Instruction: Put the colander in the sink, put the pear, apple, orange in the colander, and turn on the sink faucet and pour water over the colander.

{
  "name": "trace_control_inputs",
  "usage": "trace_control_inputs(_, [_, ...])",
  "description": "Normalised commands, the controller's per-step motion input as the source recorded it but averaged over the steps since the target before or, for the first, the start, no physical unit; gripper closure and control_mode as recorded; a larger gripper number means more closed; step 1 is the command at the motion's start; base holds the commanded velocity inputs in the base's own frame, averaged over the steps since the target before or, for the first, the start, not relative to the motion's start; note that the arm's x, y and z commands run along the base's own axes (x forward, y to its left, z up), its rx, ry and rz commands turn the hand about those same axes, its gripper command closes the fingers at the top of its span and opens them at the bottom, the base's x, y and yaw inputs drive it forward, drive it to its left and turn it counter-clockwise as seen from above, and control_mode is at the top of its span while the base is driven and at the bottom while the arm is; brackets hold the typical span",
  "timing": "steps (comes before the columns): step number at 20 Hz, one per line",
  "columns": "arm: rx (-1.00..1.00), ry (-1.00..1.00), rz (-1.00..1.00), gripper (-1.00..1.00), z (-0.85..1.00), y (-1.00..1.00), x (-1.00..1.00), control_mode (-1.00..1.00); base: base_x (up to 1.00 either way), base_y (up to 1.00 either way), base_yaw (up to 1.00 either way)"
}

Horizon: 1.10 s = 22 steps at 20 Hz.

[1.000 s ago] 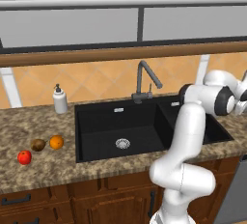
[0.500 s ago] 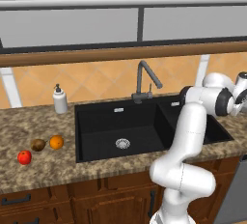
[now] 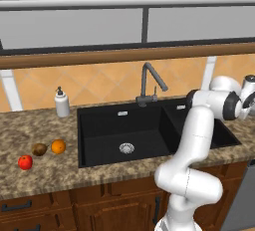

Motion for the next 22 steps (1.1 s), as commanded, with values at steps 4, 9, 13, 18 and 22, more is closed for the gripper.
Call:
trace_control_inputs(4, [0.03, 0.06, 0.06, 1.0, -0.07, 0.01, -0.09, -1.0, 0.0, 0.0, 0.0])
trace_control_inputs(9, [0.09, -0.02, 0.16, 1.0, 0.23, 0.14, -0.43, -1.0, 0.0, 0.0, 0.0])
trace_control_inputs(13, [0.06, 0.02, 0.24, 1.0, 0.56, 0.41, -0.54, -1.0, 0.0, 0.0, 0.0])
trace_control_inputs(18, [0.01, 0.12, 0.22, 1.0, 0.41, 0.53, -0.65, -1.0, 0.0, 0.0, 0.0])
trace_control_inputs(22, [0.0, 0.2, 0.2, 1.0, 0.33, 0.63, -0.68, -1.0, 0.0, 0.0, 0.0])
